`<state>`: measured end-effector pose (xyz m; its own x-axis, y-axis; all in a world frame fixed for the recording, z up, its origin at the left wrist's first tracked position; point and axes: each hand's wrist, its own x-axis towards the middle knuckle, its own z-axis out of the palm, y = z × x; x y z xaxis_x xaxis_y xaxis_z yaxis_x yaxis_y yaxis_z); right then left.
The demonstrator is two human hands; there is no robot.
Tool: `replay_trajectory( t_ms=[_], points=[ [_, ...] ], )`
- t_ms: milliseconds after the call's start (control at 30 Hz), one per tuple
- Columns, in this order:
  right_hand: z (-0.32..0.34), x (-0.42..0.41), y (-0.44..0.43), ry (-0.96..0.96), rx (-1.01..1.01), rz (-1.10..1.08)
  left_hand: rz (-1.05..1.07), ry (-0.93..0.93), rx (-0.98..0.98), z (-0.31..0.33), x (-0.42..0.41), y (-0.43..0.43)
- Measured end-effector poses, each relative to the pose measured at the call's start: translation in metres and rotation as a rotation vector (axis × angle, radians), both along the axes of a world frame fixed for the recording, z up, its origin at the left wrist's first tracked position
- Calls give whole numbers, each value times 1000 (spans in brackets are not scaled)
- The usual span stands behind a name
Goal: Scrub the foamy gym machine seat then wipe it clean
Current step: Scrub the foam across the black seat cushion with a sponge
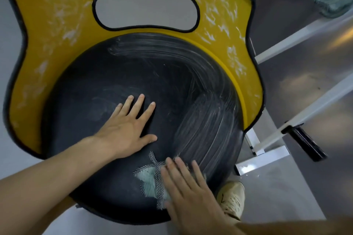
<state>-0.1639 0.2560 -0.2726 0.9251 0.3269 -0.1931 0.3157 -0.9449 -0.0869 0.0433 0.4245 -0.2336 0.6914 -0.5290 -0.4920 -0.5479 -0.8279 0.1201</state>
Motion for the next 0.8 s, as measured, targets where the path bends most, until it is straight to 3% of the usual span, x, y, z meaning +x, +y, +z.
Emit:
replay_trajectory(
  t_ms=[100,200,300,500,633,800],
  points=[
    [4,39,-27,-3,-34,3,-14,-42,-35,-6,-14,6],
    [4,84,-54,23,-54,-226,-11,-83,-87,-14,-34,13],
    [2,78,-51,12,-35,-337,-15,-109,-127,-19,-50,23],
    [0,-26,0,-1,-3,-131,-4,-137,-129,-20,-76,31],
    [-1,-21,-7,10,-15,-41,39,-148,-131,-20,-100,36],
    [3,69,-68,50,-62,-385,45,-109,-124,-11,-110,44]
  ],
)
